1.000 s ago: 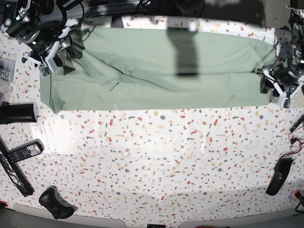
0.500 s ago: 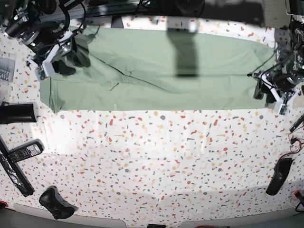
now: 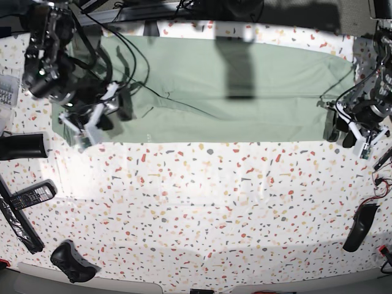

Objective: Fold the T-shirt properly
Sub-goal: 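Move right gripper along the folded edge and grasp the fold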

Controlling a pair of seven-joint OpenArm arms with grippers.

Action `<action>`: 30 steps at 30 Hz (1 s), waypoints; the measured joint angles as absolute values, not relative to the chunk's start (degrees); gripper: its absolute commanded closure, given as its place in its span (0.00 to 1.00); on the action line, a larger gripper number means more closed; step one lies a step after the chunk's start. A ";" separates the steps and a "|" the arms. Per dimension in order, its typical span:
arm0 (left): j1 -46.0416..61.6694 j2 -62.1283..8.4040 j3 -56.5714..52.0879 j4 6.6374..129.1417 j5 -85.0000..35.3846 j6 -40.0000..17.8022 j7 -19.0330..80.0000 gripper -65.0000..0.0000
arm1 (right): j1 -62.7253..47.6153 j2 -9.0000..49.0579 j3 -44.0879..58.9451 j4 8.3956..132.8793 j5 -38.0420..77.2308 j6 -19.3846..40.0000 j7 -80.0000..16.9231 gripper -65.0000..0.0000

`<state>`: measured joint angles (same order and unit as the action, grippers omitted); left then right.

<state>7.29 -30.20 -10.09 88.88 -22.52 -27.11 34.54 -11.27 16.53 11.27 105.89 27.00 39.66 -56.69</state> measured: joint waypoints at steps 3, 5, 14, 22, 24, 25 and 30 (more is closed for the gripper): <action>7.29 -30.24 -10.09 88.88 -22.50 -27.09 35.11 0.62 | -9.80 17.56 7.18 105.89 27.66 39.68 -58.13 0.54; 7.29 -30.20 -10.09 88.88 -22.50 -27.09 36.05 0.62 | -9.47 18.57 5.41 105.89 27.59 39.68 -59.86 0.54; 7.27 -30.22 -10.09 88.88 -22.52 -27.11 36.01 0.62 | -9.52 20.29 -0.82 105.89 30.11 39.66 -64.18 0.78; 7.31 -30.20 -10.09 88.88 -22.50 -27.11 36.01 0.62 | -10.61 20.34 -1.45 107.90 35.86 39.68 -72.34 1.00; 7.29 -30.20 -10.09 88.88 -22.50 -27.11 36.01 0.62 | -12.69 20.56 -1.48 110.54 37.91 39.68 -73.52 1.00; 7.31 -30.17 -10.09 88.88 -22.50 -27.11 36.01 0.62 | -14.04 20.99 -1.50 112.01 38.94 39.70 -74.08 1.00; 7.31 -30.20 -10.09 88.88 -22.48 -27.09 36.01 0.62 | -21.65 25.93 -1.52 118.04 39.90 39.70 -76.58 1.00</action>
<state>7.31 -30.20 -10.09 88.88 -22.48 -27.09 36.01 -21.65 25.93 -1.52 118.04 39.90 39.70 -76.58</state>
